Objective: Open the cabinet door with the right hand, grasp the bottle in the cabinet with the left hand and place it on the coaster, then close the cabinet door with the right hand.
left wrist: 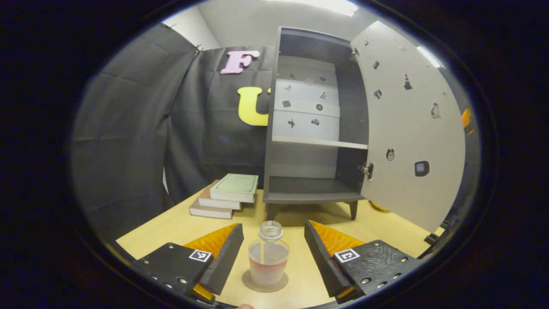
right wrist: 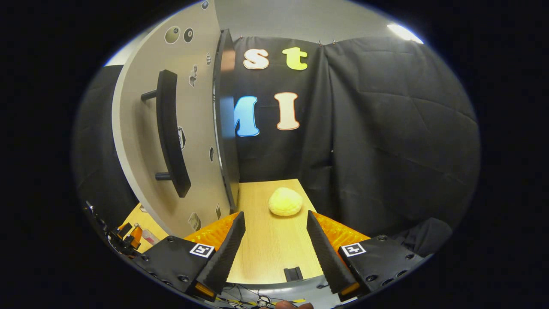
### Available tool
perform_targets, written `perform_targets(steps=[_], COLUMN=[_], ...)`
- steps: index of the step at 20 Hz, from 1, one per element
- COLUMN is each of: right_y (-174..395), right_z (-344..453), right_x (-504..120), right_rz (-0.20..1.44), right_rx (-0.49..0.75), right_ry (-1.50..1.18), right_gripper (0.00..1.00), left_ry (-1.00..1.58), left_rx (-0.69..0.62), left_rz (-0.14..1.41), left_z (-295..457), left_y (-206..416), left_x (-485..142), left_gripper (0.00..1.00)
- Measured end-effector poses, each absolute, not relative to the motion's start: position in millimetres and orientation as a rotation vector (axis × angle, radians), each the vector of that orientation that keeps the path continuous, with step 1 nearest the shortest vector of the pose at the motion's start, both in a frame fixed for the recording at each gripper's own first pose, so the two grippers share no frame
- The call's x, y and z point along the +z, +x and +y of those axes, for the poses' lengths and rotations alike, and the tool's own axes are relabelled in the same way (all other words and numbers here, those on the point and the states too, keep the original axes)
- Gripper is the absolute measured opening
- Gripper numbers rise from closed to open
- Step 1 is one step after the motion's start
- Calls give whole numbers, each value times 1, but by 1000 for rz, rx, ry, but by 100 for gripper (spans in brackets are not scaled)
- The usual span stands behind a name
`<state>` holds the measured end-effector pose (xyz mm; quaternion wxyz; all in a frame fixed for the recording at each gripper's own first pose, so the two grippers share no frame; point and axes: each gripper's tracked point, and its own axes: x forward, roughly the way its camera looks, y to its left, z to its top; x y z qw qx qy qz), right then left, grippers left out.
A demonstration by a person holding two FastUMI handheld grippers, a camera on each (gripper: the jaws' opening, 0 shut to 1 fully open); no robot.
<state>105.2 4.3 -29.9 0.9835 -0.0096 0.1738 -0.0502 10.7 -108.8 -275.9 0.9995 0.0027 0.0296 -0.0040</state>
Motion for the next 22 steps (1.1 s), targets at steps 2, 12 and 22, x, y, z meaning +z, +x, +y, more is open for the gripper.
perform_targets(steps=[2,12,22], right_y=[112,141,163], right_z=[-4,-20,9], right_x=[-12,53,87], right_rz=[304,130,20], right_rx=[-113,-89,14], right_ry=[-15,50,17], right_gripper=[92,91,92], left_ry=[16,-28,-32], left_rx=[-30,-39,47], left_rz=[35,10,57], left_z=[-117,-121,-109], left_y=[3,-10,6], left_x=[-250,-115,-33], left_gripper=[86,86,85])
